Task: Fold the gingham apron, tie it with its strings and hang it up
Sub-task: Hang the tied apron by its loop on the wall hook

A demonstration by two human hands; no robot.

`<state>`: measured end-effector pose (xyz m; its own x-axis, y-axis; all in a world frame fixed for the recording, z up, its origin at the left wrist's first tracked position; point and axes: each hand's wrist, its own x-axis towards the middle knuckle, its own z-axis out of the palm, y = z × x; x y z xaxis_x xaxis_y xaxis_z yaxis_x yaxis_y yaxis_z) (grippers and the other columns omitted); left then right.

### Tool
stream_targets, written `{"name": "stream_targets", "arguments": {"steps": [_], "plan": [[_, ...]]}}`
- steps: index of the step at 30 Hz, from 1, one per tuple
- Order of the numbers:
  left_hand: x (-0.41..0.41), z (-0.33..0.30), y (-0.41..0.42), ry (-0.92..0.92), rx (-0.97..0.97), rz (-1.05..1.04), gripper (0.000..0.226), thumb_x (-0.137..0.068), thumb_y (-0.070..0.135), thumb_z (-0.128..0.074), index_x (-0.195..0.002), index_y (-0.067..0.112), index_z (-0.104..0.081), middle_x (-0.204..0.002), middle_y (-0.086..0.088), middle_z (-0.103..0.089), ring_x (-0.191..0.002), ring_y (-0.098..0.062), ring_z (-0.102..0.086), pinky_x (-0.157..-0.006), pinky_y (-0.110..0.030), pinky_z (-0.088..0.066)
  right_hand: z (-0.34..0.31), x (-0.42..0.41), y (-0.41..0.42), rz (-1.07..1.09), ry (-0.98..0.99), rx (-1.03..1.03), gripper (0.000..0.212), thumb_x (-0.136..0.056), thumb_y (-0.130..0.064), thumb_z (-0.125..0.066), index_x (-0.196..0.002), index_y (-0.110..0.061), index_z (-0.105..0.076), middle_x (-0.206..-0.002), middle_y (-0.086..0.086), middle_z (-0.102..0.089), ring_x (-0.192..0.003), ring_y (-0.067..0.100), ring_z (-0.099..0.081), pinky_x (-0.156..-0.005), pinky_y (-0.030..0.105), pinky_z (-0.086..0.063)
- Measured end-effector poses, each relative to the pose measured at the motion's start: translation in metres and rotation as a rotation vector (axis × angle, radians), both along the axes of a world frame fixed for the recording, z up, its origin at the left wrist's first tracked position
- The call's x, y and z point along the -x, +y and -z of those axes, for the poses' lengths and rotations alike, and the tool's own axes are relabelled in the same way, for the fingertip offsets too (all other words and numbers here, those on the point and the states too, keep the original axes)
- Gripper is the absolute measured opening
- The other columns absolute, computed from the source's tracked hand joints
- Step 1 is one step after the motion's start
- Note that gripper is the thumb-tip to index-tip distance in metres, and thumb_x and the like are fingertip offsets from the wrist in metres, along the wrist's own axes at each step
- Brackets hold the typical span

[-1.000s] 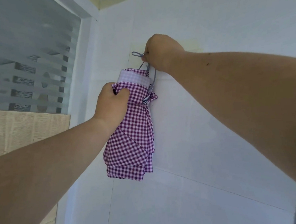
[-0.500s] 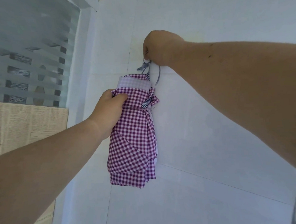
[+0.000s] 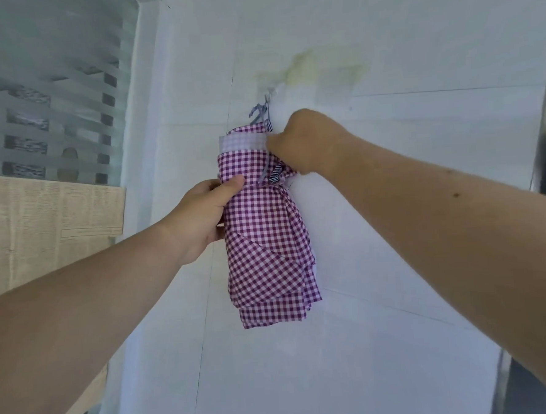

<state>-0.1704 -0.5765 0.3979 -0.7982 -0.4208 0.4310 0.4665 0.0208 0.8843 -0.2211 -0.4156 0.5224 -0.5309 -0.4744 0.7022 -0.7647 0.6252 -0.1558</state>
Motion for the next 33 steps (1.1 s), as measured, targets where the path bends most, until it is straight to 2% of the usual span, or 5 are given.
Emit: {"name": "stream_targets", "arguments": {"steps": [4,10,14,26,33], "plan": [[-0.007,0.008,0.0,-0.019,-0.018,0.071,0.045,-0.104,0.048,-0.059,-0.138,0.019,-0.065,-0.127,-0.003,-0.076,-0.117,-0.023,-0.073,-0.107,-0.046,-0.053,0.029,-0.011,0.009,-0.054,-0.195,-0.042,0.043,-0.1,-0.05,-0.054,-0.074,-0.016,-0.058,-0.074,0.0,-0.061,-0.065,0.011,-0.057,-0.056,0.025,-0.04],[-0.021,0.003,0.01,-0.044,-0.132,0.08,0.045,-0.101,0.052,-0.061,-0.13,0.019,-0.071,-0.118,-0.006,-0.079,-0.106,-0.027,-0.077,-0.096,-0.043,-0.057,0.069,-0.005,0.004,-0.38,-0.697,0.243,0.069,-0.093,-0.065,-0.059,-0.139,-0.014,-0.058,-0.126,0.003,-0.069,-0.099,0.016,-0.069,-0.083,0.028,-0.055],[-0.023,0.004,0.017,-0.023,-0.166,0.112,0.043,-0.104,0.045,-0.057,-0.135,0.018,-0.068,-0.124,-0.007,-0.077,-0.114,-0.028,-0.074,-0.105,-0.048,-0.054,0.077,-0.002,-0.008,-0.533,-0.76,0.514,0.056,-0.096,-0.054,-0.062,-0.135,-0.014,-0.059,-0.118,0.002,-0.072,-0.098,0.018,-0.073,-0.09,0.036,-0.06],[-0.023,0.022,0.027,-0.087,-0.16,0.084,0.042,-0.106,0.052,-0.051,-0.13,0.024,-0.068,-0.118,-0.005,-0.079,-0.108,-0.025,-0.076,-0.099,-0.046,-0.057,0.097,0.007,0.0,-0.511,-0.884,0.425,0.045,-0.097,-0.048,-0.063,-0.125,-0.012,-0.066,-0.111,0.003,-0.075,-0.097,0.022,-0.074,-0.087,0.036,-0.06],[-0.02,0.01,0.027,0.012,-0.108,-0.051,0.034,-0.109,0.038,-0.052,-0.132,0.017,-0.066,-0.111,-0.005,-0.08,-0.099,-0.023,-0.079,-0.083,-0.037,-0.061,0.09,0.012,-0.009,-0.497,-0.739,0.445,0.037,-0.101,-0.038,-0.06,-0.125,-0.011,-0.067,-0.113,0.005,-0.073,-0.101,0.024,-0.071,-0.097,0.041,-0.057]]}}
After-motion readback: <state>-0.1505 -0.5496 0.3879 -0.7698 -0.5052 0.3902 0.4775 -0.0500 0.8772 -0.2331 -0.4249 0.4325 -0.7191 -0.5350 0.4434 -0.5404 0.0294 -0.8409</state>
